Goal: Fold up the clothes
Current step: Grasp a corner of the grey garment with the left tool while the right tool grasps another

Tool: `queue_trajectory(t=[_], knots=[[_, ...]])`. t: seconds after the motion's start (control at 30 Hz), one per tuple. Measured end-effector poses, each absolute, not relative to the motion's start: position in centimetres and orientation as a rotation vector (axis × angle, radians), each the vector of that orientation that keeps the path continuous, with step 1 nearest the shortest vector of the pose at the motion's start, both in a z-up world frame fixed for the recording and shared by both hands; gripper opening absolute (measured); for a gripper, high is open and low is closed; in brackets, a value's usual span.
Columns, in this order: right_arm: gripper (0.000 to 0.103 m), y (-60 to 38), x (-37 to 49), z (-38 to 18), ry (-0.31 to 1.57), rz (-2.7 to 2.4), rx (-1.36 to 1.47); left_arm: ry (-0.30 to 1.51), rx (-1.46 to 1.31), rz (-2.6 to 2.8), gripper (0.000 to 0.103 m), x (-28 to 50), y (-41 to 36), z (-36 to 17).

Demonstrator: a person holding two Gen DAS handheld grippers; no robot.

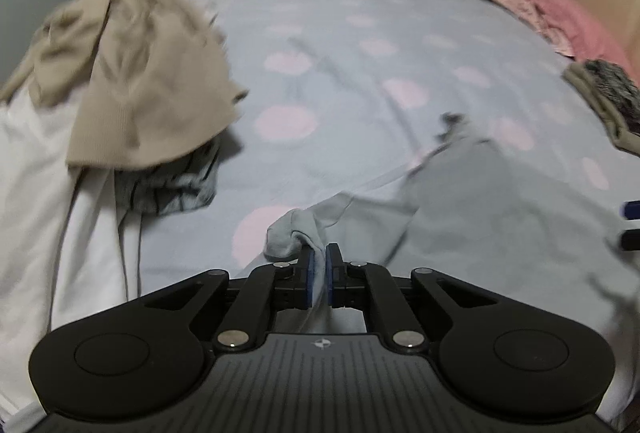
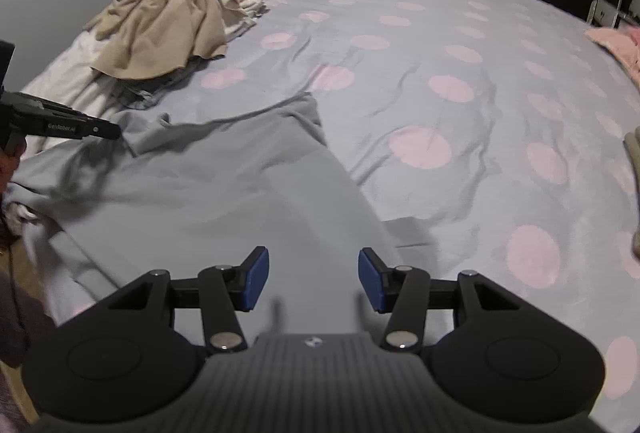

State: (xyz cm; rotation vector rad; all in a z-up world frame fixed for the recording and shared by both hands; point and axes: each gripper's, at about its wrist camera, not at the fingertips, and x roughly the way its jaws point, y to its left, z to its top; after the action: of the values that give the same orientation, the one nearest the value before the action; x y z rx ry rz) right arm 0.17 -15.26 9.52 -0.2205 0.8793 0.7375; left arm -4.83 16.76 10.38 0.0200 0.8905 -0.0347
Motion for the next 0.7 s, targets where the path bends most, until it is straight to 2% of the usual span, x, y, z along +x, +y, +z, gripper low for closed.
queue_trajectory(t=[0.23, 0.7], knots=[[0.055, -14.7, -0.7, 10.7, 0.973, 0.785, -0.018, 0.853, 0.089, -0.197, 0.004, -8.2, 10.3, 13.0], [0.056, -13.9, -0.9, 9.3, 1.282, 0.839, 0.415, 0.903, 0.150, -0.463, 0.003, -12.2, 1.4, 10.7]])
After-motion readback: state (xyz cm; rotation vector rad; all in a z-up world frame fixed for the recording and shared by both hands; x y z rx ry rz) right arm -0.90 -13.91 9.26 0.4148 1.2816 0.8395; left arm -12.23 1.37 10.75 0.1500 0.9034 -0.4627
